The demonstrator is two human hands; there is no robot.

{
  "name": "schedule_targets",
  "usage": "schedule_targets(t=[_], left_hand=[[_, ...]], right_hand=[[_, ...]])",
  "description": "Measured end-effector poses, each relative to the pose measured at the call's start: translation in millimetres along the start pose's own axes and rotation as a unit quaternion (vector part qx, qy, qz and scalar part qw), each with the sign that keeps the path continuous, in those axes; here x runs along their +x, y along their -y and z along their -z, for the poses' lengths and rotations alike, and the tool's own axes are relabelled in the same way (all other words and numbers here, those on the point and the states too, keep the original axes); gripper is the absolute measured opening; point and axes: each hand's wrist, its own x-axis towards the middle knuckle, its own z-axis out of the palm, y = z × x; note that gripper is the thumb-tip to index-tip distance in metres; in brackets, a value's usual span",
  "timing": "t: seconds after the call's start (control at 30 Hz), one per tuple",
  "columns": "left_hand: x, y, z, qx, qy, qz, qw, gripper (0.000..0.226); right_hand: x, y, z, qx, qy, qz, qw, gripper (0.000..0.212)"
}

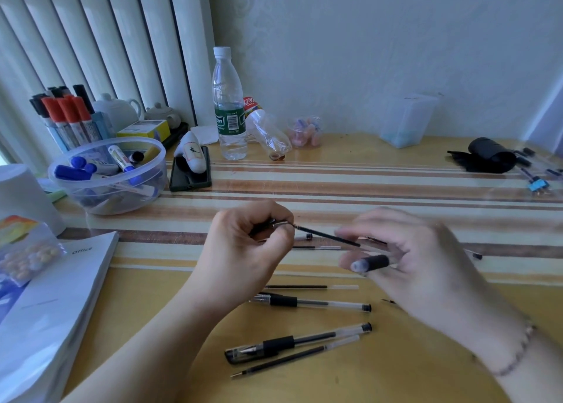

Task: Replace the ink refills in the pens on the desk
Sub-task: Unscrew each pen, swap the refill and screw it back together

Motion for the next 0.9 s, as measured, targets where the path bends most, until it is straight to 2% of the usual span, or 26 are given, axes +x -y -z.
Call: schedule_targets(t=[0.07, 0.13, 0.27, 0.4, 0.5, 0.73, 0.8, 0.9], left_hand=[[-0.9, 0.2, -0.5, -0.01, 0.017, -0.003, 1.0, 0.017], [-0.9, 0.8, 1.4, 0.009, 0.042, -0.012, 0.999, 0.018], [2.7, 3.7, 9.2, 0.114, 0.021, -0.053, 0.992, 0.014], [1.7, 6.7, 8.2, 0.133, 0.032, -0.056, 0.989, 0.012], [-0.5, 7.6, 5.4, 0.146, 0.067, -0.056, 0.985, 0.011], [0.5, 7.5, 7.6, 0.166, 0.088, -0.046, 0.981, 0.014], [0.5, 7.6, 7.5, 0.166, 0.093, -0.044, 0.981, 0.015], [0.6, 8.2, 6.5, 0.174, 0.112, -0.046, 0.977, 0.015]], right_hand=[[-0.6, -2.7, -1.1, -0.022, -0.02, -0.001, 1.0, 0.019], [0.1, -5.8, 8.4, -0.086, -0.017, -0.025, 0.996, 0.017], [-0.3, -25.4, 43.9, -0.249, 0.081, -0.167, 0.95, 0.009], [-4.1, -40.3, 53.3, -0.222, 0.199, -0.267, 0.916, 0.012], [-5.7, -42.6, 48.2, -0.236, 0.245, -0.285, 0.896, 0.013], [-8.6, -40.3, 48.1, -0.259, 0.244, -0.279, 0.892, 0.027], [-9.8, -37.3, 48.3, -0.262, 0.275, -0.268, 0.885, 0.034], [-12.4, -35.9, 42.6, -0.263, 0.316, -0.257, 0.874, 0.029]])
